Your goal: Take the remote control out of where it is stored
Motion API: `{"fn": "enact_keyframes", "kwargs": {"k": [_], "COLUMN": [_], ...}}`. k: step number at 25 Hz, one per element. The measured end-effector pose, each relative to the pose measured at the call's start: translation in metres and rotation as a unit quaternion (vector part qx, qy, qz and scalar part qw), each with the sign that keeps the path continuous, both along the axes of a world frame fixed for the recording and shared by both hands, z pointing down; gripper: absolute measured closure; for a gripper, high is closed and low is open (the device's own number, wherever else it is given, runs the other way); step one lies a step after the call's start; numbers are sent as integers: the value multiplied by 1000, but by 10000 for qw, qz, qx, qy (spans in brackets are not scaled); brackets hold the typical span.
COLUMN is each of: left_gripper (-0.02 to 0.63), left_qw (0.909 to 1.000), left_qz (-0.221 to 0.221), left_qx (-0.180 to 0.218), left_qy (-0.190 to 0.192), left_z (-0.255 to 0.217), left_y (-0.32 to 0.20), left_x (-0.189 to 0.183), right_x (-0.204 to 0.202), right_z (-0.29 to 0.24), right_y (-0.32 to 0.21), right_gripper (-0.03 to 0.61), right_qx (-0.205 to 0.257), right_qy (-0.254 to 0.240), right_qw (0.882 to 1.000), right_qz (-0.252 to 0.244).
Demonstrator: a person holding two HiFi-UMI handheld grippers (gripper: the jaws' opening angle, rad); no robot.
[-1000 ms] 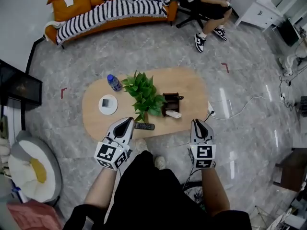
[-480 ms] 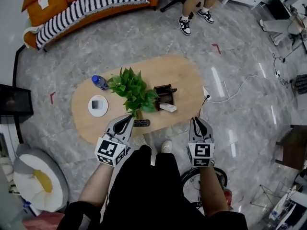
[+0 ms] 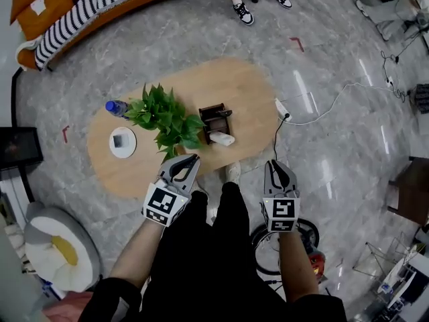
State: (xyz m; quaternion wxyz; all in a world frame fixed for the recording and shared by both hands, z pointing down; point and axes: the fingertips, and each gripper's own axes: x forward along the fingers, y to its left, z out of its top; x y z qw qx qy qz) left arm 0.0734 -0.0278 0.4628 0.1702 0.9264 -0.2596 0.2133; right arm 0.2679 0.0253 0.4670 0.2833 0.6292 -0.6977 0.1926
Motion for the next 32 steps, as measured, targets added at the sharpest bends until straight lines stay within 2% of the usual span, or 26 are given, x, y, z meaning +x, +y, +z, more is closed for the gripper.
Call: {"fn": "enact_keyframes", "kwargs": {"k": [4,9,12,16,21,26,32], "left_gripper": [603,534,490,471,456,413,410], "left_qw": [9969,9938,9886,9814,9648,9455,9265], "left_qz": [177,203,440,698,1044,1250,1454], "left_qx": [-87,-249,-254,-146,-152,-248,-143], "left_qy": [-761,-1062,-1415,-1783,-2410,-2997,-3467], "left_z": [41,75,104,127,164,203,227], "left_y": [2,4,7,5,6,5,-3], "left_x": [23,53,72,100,118,124,124], "right_x": [14,42,78,124,152,157,155], "right_z": [9,15,22,34,47,63,79], "right_y": [-4,0,9,25,38,43,48], "right_gripper": [541,541,541,541,541,541,541], "right_qx": [-54,-145,-273,-440,-540,-583,-660], "right_qy": [-242,-191,-163,-158,-224,-426,-595], "right_qw": [9996,9989,9992,9989,9982,9973,9960], "right_qz": [-120,-412,-256,26,128,123,78]}}
